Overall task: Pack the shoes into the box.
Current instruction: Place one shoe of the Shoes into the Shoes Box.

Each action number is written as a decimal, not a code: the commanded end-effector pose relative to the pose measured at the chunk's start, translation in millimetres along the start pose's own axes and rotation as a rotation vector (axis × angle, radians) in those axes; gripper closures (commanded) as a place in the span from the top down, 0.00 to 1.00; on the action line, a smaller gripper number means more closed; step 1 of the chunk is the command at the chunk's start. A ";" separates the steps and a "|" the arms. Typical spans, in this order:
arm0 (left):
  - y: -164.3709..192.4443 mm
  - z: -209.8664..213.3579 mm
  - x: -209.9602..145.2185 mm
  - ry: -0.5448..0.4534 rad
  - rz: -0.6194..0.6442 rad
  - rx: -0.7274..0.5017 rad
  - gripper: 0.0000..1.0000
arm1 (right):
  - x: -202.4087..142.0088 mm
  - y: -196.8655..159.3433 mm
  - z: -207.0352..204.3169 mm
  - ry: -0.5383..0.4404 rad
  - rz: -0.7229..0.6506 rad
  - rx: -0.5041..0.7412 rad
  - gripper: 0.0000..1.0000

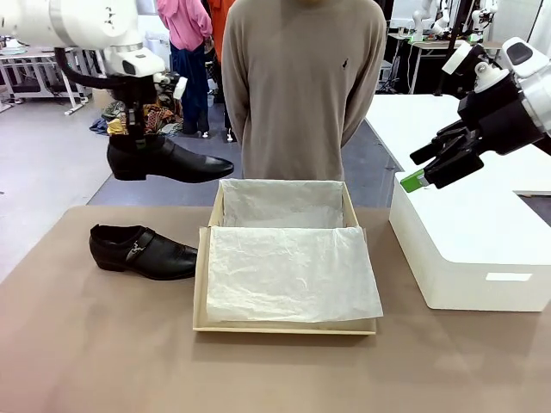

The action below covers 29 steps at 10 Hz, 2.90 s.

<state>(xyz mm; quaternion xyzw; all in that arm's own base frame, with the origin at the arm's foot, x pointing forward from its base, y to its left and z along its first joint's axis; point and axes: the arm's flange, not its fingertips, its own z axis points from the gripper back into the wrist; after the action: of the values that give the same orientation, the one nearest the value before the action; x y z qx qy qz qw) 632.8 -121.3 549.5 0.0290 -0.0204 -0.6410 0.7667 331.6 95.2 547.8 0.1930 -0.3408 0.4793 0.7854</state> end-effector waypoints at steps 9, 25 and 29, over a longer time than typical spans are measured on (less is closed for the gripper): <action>-22.9 8.9 44.4 -0.025 -0.037 -0.006 0.00 | 0.4 -3.0 -1.0 -0.022 0.015 0.014 1.00; -52.0 -53.0 213.2 -0.126 -0.249 -0.021 0.00 | 0.4 -3.0 -1.0 -0.022 0.015 0.014 1.00; -54.0 -67.1 214.9 -0.122 -0.251 -0.042 0.00 | 0.4 -3.0 -1.0 -0.022 0.015 0.014 1.00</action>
<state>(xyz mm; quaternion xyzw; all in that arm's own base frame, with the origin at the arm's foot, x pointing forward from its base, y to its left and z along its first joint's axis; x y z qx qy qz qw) 623.3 -339.9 471.6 -0.0257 -0.0436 -0.7407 0.6699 331.5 95.2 547.9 0.1928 -0.3407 0.4793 0.7855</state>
